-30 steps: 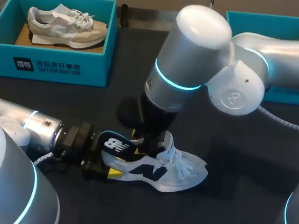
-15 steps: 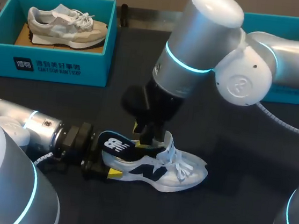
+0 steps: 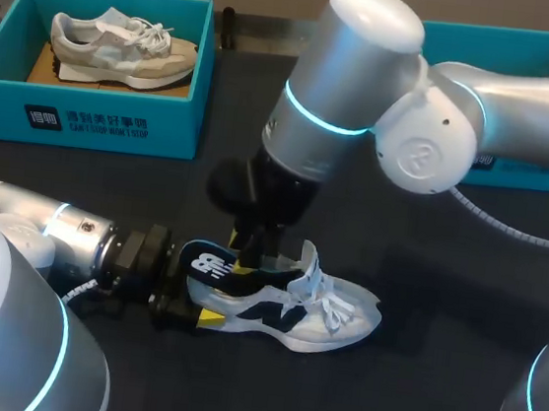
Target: Take the shoe out of the shoebox, open the shoe tongue, remove and reinsert the insole, then place the shoe into the shoebox
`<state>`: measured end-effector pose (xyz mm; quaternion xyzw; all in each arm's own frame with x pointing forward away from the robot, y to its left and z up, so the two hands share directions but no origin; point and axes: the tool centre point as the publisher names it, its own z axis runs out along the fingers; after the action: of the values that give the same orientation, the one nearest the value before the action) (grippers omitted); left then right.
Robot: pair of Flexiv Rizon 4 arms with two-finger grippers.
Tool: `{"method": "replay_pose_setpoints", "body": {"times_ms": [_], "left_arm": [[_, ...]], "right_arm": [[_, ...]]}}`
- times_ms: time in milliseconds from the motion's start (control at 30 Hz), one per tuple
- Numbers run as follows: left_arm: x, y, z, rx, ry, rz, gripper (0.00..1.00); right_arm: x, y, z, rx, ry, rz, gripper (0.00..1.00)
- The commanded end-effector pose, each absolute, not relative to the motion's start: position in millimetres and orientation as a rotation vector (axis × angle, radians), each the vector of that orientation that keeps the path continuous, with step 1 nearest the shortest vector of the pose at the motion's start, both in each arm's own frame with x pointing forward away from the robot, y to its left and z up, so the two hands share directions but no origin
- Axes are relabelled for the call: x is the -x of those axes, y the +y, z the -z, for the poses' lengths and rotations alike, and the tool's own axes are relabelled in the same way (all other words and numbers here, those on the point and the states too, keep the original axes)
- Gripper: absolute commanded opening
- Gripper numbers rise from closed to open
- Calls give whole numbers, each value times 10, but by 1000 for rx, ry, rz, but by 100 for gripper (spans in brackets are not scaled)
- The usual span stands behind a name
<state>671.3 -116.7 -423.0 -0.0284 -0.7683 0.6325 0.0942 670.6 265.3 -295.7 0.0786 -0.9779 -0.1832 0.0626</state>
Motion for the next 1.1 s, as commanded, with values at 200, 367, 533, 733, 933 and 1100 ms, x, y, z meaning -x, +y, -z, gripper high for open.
{"method": "replay_pose_setpoints", "body": {"times_ms": [200, 367, 533, 733, 933, 1100], "left_arm": [[-6709, -1166, 4245, 82, -2279, -1878, 0], [-6709, -1166, 4245, 82, -2279, -1878, 0], [-6709, -1166, 4245, 82, -2279, -1878, 0], [-6709, -1166, 4245, 82, -2279, -1878, 0], [-6709, -1166, 4245, 82, -2279, -1878, 0], [-6709, -1166, 4245, 82, -2279, -1878, 0]], "right_arm": [[-6755, 2606, 3132, -129, -2886, 592, 47], [-6754, 2570, 3214, -76, -2858, 610, 45], [-6703, 2580, 3237, -50, -2857, 586, 44], [-6664, 2590, 3326, -29, -2832, 586, 42], [-6642, 2603, 3389, -22, -2814, 608, 39], [-6625, 2602, 3424, 1, -2811, 644, 36]]}}
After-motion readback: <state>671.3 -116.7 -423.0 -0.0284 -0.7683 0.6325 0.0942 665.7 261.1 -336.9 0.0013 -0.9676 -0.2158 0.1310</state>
